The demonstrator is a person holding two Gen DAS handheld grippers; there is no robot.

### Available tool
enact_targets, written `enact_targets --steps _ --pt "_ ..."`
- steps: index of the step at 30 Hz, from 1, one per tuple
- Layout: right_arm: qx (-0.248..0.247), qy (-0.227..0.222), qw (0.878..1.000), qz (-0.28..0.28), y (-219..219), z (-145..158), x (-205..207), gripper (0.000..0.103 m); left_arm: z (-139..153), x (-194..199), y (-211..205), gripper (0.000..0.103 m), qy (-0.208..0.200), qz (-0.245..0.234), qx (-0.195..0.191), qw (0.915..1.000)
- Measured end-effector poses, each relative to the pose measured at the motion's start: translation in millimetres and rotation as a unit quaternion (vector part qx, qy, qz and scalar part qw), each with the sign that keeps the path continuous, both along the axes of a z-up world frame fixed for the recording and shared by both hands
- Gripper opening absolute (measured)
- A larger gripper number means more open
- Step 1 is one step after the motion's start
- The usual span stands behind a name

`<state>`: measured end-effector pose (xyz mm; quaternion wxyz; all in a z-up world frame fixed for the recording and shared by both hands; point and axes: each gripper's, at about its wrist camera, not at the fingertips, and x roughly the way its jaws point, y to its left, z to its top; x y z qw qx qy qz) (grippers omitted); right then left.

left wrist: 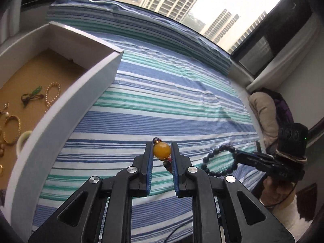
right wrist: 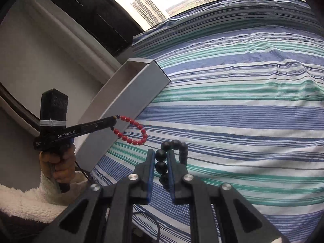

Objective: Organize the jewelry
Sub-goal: 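Carry both bead bracelets into the white box and open both grippers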

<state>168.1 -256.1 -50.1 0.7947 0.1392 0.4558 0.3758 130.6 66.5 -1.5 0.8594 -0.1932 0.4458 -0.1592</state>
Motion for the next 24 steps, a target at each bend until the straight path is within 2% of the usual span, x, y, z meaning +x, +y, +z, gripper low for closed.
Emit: enact_targets --steps 2,5,9,12,15,20,24 --pt "0.016 -0.017 1.0 0.021 21 25 5 0.013 27 -11 25 0.015 -0.016 0.027 -0.001 0.9995" --pt "0.039 -0.043 0.997 0.058 63 59 15 0.013 59 -25 74 0.015 -0.034 0.076 0.018 0.9964" --pt "0.063 -0.067 0.991 0.097 130 89 37 0.013 69 -36 136 0.015 -0.035 0.15 0.079 0.985" --pt "0.079 -0.064 0.987 0.123 184 95 59 0.013 50 -35 169 0.015 -0.01 0.183 0.112 0.9767" --pt "0.074 -0.048 0.986 0.144 242 86 82 0.013 16 -31 192 0.015 0.025 0.206 0.137 0.9686" --pt "-0.006 -0.019 0.987 0.158 330 48 110 0.013 -41 -18 213 0.015 0.084 0.224 0.153 0.959" --pt "-0.073 0.009 0.981 0.177 386 13 121 0.016 -59 -13 214 0.017 0.098 0.226 0.183 0.9517"
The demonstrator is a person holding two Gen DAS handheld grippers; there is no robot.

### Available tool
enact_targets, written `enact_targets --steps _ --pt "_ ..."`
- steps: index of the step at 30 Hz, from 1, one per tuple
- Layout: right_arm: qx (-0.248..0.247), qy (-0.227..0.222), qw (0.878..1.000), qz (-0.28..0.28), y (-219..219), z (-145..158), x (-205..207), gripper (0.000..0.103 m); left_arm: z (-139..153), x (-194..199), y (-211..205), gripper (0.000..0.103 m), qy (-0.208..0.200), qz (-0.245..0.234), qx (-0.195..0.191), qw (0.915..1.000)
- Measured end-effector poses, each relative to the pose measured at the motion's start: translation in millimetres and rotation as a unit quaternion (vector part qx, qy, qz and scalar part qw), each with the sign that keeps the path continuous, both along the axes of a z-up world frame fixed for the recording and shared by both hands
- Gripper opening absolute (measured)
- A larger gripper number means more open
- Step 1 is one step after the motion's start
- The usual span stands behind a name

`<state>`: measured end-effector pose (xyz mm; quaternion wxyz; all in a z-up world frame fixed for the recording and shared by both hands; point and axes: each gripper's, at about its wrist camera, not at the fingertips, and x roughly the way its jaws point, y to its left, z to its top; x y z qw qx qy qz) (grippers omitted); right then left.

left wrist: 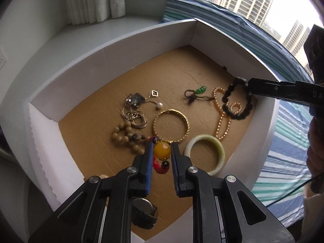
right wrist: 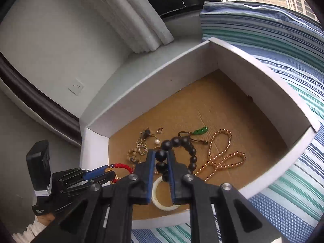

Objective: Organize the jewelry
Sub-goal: 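Carry both bead bracelets into the white box and open both grippers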

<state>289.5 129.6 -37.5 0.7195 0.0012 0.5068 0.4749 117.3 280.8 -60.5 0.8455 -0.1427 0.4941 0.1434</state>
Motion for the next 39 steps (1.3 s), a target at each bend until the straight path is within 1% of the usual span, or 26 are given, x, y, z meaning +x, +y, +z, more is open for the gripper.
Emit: enact_targets --steps 1,2,3,4,5,6,7,8,9,11,13,14,16,18,21,24,29,32,39 --pt "-0.013 0.002 1.0 0.005 10 -6 2 0.016 0 0 0 0.019 -0.002 0.004 0.012 0.9999" --pt "-0.021 0.0 1.0 0.004 14 -10 0 0.026 2 -2 -1 0.033 -0.005 0.01 0.02 0.9997" --pt "-0.02 -0.003 1.0 0.001 16 -10 -1 0.034 5 -5 -1 0.057 -0.012 0.016 0.026 0.9995" --pt "-0.013 -0.008 1.0 -0.002 12 -8 -7 0.042 11 -9 -1 0.069 -0.024 0.026 0.035 0.9988" --pt "-0.007 -0.018 1.0 -0.005 9 -3 -9 0.043 17 -13 -1 0.085 -0.037 0.037 0.051 0.9973" --pt "-0.009 -0.035 0.999 -0.009 5 3 -14 0.044 24 -18 -3 0.093 -0.049 0.047 0.074 0.995" --pt "-0.014 -0.056 0.998 -0.014 2 11 -19 0.05 30 -23 -7 0.096 -0.058 0.056 0.097 0.992" --pt "-0.02 -0.078 0.997 -0.017 -3 18 -25 0.06 37 -28 -10 0.103 -0.065 0.067 0.116 0.9889" --pt "-0.027 -0.103 0.994 -0.021 -4 25 -29 0.064 43 -34 -13 0.102 -0.074 0.08 0.129 0.9857" --pt "-0.044 -0.152 0.987 -0.023 -9 36 -42 0.076 54 -44 -21 0.102 -0.09 0.107 0.147 0.9792" --pt "-0.073 -0.197 0.977 -0.022 -11 44 -53 0.08 61 -52 -24 0.102 -0.097 0.139 0.145 0.9748" --pt "-0.087 -0.216 0.972 -0.02 -12 46 -58 0.08 62 -53 -23 0.102 -0.093 0.155 0.14 0.9735" --pt "-0.108 -0.246 0.963 -0.018 -13 49 -66 0.08 65 -57 -22 0.102 -0.082 0.169 0.127 0.974" --pt "-0.122 -0.263 0.957 -0.021 -15 51 -73 0.08 67 -59 -22 0.102 -0.076 0.175 0.115 0.9748" --pt "-0.133 -0.27 0.953 -0.016 -17 54 -81 0.08 68 -62 -23 0.102 -0.076 0.186 0.123 0.9718" --pt "-0.143 -0.279 0.95 -0.007 -12 53 -90 0.08 69 -65 -24 0.102 -0.073 0.189 0.122 0.9715" --pt "-0.156 -0.281 0.947 -0.004 -4 46 -97 0.08 68 -67 -21 0.102 -0.073 0.198 0.119 0.9703" --pt "-0.157 -0.278 0.948 -0.005 -4 42 -98 0.08 66 -66 -21 0.102 -0.07 0.2 0.118 0.9702" --pt "-0.152 -0.274 0.95 -0.007 -5 42 -98 0.08 68 -69 -30 0.102 -0.086 0.193 0.123 0.9696"
